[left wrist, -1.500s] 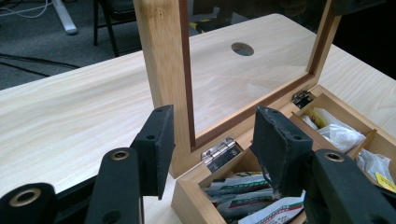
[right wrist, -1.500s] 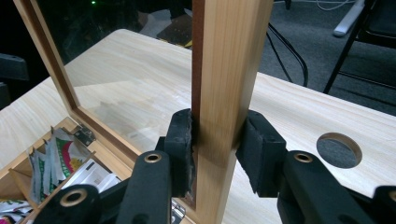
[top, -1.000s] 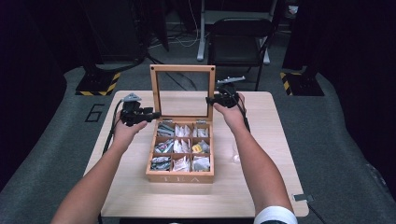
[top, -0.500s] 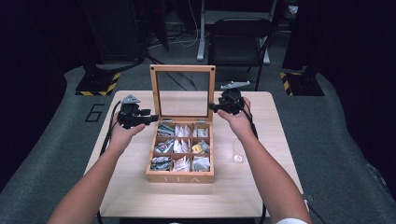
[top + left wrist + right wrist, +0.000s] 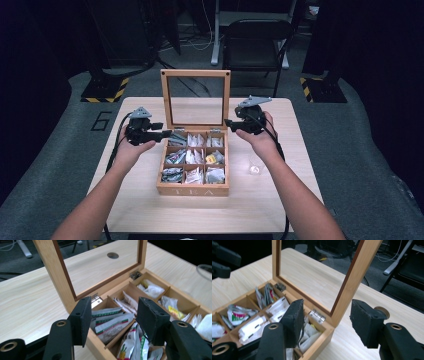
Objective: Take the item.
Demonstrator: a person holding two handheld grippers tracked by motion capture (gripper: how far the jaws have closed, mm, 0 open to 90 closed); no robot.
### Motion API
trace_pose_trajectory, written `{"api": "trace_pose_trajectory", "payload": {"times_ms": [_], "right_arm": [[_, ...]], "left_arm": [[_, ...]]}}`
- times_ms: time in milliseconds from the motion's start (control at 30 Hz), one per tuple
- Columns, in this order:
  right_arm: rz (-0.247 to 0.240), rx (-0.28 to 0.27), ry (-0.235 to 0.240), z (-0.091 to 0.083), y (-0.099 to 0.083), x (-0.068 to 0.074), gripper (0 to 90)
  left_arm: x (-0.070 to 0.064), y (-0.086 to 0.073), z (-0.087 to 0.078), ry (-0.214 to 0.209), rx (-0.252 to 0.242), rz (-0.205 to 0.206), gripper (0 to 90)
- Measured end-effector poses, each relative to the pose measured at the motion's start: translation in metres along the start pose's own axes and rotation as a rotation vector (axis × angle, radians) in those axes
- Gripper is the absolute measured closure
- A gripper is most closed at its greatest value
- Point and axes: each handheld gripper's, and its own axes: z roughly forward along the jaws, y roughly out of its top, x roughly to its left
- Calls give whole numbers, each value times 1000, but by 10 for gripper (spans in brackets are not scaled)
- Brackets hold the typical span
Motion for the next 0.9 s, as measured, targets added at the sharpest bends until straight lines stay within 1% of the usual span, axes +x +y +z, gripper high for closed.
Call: {"api": "trace_pose_trajectory", "payload": {"times_ms": [67,100,133,200,233,267,300,367,433,467,533,600,700,733,767,800,867,900], "right_arm": [[-17,9,3,-2,-3,3,472],[1,7,12,-3,-5,6,473],[7,13,24,-4,-8,9,473],[2,24,37,-5,-13,14,477],[-5,22,44,-6,-15,16,477],[0,24,50,-7,-17,18,482],[-5,19,56,-8,-19,20,494],[0,14,68,-10,-24,24,497],[-8,19,75,-11,-27,28,499],[-20,19,79,-11,-29,30,499],[-19,18,82,-12,-32,36,507],[-22,17,89,-13,-36,40,515],[-46,29,100,-13,-41,48,518],[-50,34,105,-13,-42,52,520],[-60,33,106,-13,-44,54,523],[-56,38,112,-13,-45,57,524],[-75,48,118,-11,-48,62,526],[-79,54,118,-11,-50,64,530]], "left_arm": [[-3,0,-2,-6,-4,-1,458],[-4,0,-4,-14,-4,0,458],[-7,0,-5,-27,-15,-2,458],[-11,-2,-7,-46,-30,-19,458],[-12,-3,-7,-50,-27,-16,458],[-14,-4,-8,-48,-30,-15,459],[-15,-5,-9,-52,-32,-19,459],[-18,-8,-11,-50,-30,-20,459],[-20,-9,-13,-33,-17,-9,459],[-23,-10,-15,-27,-29,-10,459],[-25,-12,-18,-33,-40,-21,459],[-27,-14,-20,-38,-37,-26,459],[-31,-16,-25,-32,-33,-15,458],[-33,-17,-26,-31,-43,-20,458],[-33,-17,-27,-36,-39,-18,459],[-33,-18,-28,-35,-44,-19,458],[-33,-18,-30,-25,-34,-8,458],[-33,-19,-31,-17,-34,-10,457]]}}
